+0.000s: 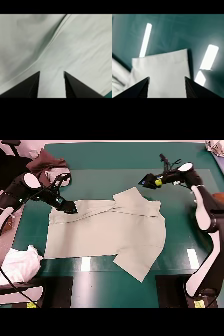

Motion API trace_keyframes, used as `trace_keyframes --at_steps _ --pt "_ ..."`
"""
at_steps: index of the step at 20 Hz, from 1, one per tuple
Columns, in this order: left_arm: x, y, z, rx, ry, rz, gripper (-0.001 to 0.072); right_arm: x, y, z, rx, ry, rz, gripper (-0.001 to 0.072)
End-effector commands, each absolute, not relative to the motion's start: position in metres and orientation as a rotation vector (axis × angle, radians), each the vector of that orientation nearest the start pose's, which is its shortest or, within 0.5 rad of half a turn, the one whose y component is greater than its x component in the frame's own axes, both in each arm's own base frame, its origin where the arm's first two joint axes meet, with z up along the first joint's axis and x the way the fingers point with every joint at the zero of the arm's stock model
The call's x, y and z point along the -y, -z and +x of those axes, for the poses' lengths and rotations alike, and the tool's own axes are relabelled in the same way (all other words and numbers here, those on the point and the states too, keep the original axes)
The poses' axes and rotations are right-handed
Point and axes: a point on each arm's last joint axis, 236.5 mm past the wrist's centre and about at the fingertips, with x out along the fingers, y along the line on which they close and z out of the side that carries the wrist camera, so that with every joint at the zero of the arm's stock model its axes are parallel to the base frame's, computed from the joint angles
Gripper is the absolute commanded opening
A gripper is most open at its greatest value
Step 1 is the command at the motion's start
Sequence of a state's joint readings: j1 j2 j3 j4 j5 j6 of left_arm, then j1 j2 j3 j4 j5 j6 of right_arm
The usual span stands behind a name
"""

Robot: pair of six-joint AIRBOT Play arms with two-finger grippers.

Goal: Fold the shirts.

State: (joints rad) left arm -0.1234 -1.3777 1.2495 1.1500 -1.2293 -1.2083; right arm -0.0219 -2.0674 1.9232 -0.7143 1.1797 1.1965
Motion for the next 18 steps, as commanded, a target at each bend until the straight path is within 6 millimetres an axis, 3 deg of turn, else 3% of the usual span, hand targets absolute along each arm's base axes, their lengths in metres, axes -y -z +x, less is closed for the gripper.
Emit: trace_keyframes --at_steps 1,6,9,11,12,13,14,15,16,18 --pt "0.140 -0.017 0.374 -1.289 0.584 -0.014 0.0367 -0.156 0.058 0.570 -1.155 -0.606 0.327 0.0514" --pt "0.140 -0.017 0.374 -1.288 0.583 -0.014 0.0364 -0.147 0.066 0.574 -1.153 -0.566 0.271 0.0514" --pt "0.140 -0.017 0.374 -1.286 0.583 -0.014 0.0364 -0.162 0.077 0.567 -1.187 -0.582 0.282 0.0514" --pt "0.140 -0.017 0.374 -1.287 0.582 -0.015 0.0364 -0.183 0.083 0.561 -1.205 -0.619 0.296 0.0510" --pt "0.140 -0.017 0.374 -1.288 0.583 -0.014 0.0364 -0.190 0.085 0.559 -1.207 -0.628 0.287 0.0481" --pt "0.140 -0.017 0.374 -1.289 0.583 -0.015 0.0364 -0.194 0.086 0.558 -1.204 -0.629 0.271 0.0374" --pt "0.140 -0.017 0.374 -1.289 0.583 -0.015 0.0363 -0.195 0.085 0.559 -1.202 -0.628 0.249 0.0184" --pt "0.140 -0.017 0.374 -1.289 0.583 -0.015 0.0364 -0.192 0.083 0.560 -1.200 -0.627 0.226 0.0064" --pt "0.140 -0.017 0.374 -1.289 0.582 -0.015 0.0363 -0.188 0.076 0.561 -1.201 -0.630 0.206 0.0025" --pt "0.140 -0.017 0.374 -1.291 0.578 -0.020 0.0364 -0.180 0.054 0.554 -1.221 -0.636 0.216 0.0023"
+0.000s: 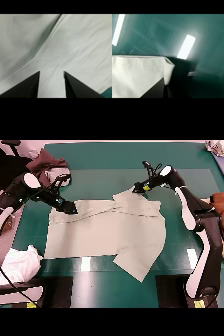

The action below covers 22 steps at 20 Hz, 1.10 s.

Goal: Fold the shirts.

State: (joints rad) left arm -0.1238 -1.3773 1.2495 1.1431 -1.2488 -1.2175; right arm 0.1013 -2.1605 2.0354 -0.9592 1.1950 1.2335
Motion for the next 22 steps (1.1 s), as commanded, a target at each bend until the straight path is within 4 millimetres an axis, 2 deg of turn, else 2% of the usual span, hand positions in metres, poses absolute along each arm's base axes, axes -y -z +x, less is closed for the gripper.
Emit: trace_keyframes --at_steps 1,3,6,8,14,17,20,22 --pt "0.140 -0.017 0.374 -1.292 0.578 -0.021 0.0364 -0.177 0.040 0.546 -1.251 -0.617 0.265 0.0022" --pt "0.140 -0.017 0.374 -1.291 0.578 -0.021 0.0364 -0.177 0.009 0.517 -1.302 -0.634 0.319 0.0022" --pt "0.140 -0.017 0.374 -1.292 0.577 -0.022 0.0364 -0.186 -0.040 0.483 -1.265 -0.660 0.280 0.0021" --pt "0.140 -0.017 0.373 -1.296 0.574 -0.028 0.0364 -0.197 -0.060 0.461 -1.254 -0.681 0.264 0.0021" --pt "0.140 -0.015 0.355 -1.369 0.594 -0.032 0.0364 -0.232 -0.083 0.378 -1.291 -0.755 0.212 0.0021" --pt "0.140 -0.017 0.354 -1.373 0.586 -0.043 0.0364 -0.240 -0.093 0.342 -1.274 -0.774 0.200 0.0021" --pt "0.140 -0.024 0.355 -1.349 0.585 -0.039 0.0364 -0.235 -0.086 0.327 -1.250 -0.741 0.223 0.0021" --pt "0.140 -0.027 0.355 -1.338 0.585 -0.037 0.0364 -0.224 -0.066 0.327 -1.254 -0.687 0.222 0.0023"
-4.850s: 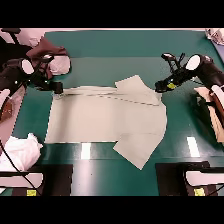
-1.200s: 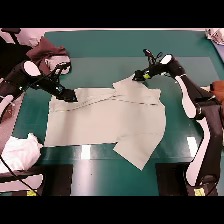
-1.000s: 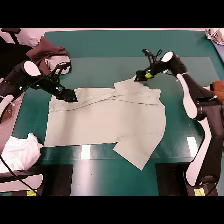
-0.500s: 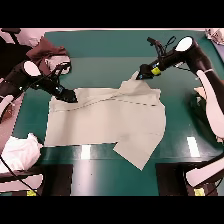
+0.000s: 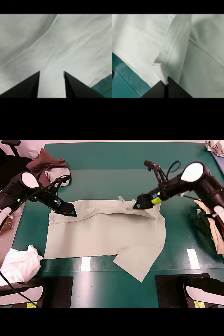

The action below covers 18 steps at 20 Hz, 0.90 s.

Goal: Fold the shirts.

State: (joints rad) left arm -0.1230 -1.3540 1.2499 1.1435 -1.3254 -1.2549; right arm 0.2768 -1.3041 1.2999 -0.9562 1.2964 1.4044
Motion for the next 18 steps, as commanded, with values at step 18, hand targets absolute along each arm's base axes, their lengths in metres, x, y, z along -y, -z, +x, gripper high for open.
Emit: trace_keyframes --at_steps 18 --pt "0.140 -0.029 0.357 -1.329 0.574 -0.046 0.0364 -0.172 -0.012 0.378 -1.113 -0.530 0.187 0.0026"
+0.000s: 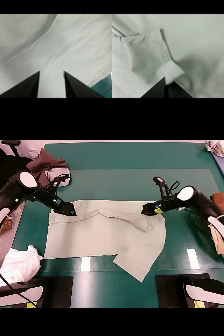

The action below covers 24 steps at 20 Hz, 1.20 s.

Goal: Fold the shirts.

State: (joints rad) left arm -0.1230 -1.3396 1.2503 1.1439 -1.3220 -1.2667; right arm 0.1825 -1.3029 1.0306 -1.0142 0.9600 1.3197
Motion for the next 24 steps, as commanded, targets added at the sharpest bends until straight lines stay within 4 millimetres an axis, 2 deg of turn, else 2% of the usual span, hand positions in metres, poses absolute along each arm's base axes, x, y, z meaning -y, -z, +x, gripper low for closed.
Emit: trace_keyframes --at_steps 1,3,5,7,9,10,11,12,14,16,17,18,19,21,22,23,24 --pt "0.140 -0.029 0.357 -1.329 0.574 -0.046 0.0364 -0.172 -0.019 0.378 -1.085 -0.548 0.158 0.0026" --pt "0.139 -0.029 0.357 -1.329 0.574 -0.045 0.0364 -0.173 -0.024 0.377 -1.059 -0.572 0.110 0.0026" --pt "0.140 -0.029 0.357 -1.329 0.574 -0.046 0.0364 -0.173 -0.013 0.373 -1.101 -0.576 0.111 0.0025" --pt "0.140 -0.029 0.357 -1.330 0.575 -0.046 0.0364 -0.165 0.016 0.369 -1.201 -0.518 0.131 0.0025" --pt "0.140 -0.028 0.355 -1.337 0.578 -0.046 0.0364 -0.141 0.057 0.359 -1.353 -0.389 0.116 0.0030" --pt "0.140 -0.028 0.354 -1.342 0.579 -0.045 0.0364 -0.132 0.071 0.350 -1.424 -0.350 0.108 0.0116" --pt "0.139 -0.028 0.353 -1.347 0.581 -0.045 0.0364 -0.126 0.080 0.342 -1.477 -0.322 0.108 0.0325" --pt "0.139 -0.028 0.352 -1.351 0.582 -0.044 0.0364 -0.121 0.081 0.339 -1.497 -0.305 0.112 0.0424" --pt "0.139 -0.028 0.349 -1.362 0.587 -0.043 0.0365 -0.114 0.070 0.344 -1.457 -0.285 0.101 0.0431" --pt "0.138 -0.032 0.347 -1.353 0.593 -0.022 0.0365 -0.093 0.045 0.354 -1.371 -0.243 0.054 0.0439" --pt "0.134 -0.037 0.348 -1.333 0.582 -0.002 0.0366 -0.078 0.032 0.355 -1.340 -0.212 0.029 0.0475" --pt "0.128 -0.044 0.348 -1.309 0.566 0.011 0.0366 -0.064 0.020 0.353 -1.325 -0.180 0.027 0.0549" --pt "0.122 -0.050 0.349 -1.283 0.549 0.010 0.0366 -0.052 0.009 0.344 -1.332 -0.156 0.047 0.0604" --pt "0.105 -0.058 0.345 -1.239 0.497 -0.017 0.0366 -0.029 -0.004 0.321 -1.361 -0.108 0.093 0.0620" --pt "0.093 -0.056 0.338 -1.241 0.466 -0.041 0.0366 -0.023 -0.003 0.306 -1.371 -0.104 0.141 0.0620" --pt "0.081 -0.051 0.329 -1.253 0.437 -0.066 0.0408 -0.025 -0.001 0.292 -1.385 -0.126 0.209 0.0620" --pt "0.070 -0.043 0.318 -1.267 0.397 -0.104 0.0556 -0.029 0.003 0.277 -1.398 -0.148 0.299 0.0619"
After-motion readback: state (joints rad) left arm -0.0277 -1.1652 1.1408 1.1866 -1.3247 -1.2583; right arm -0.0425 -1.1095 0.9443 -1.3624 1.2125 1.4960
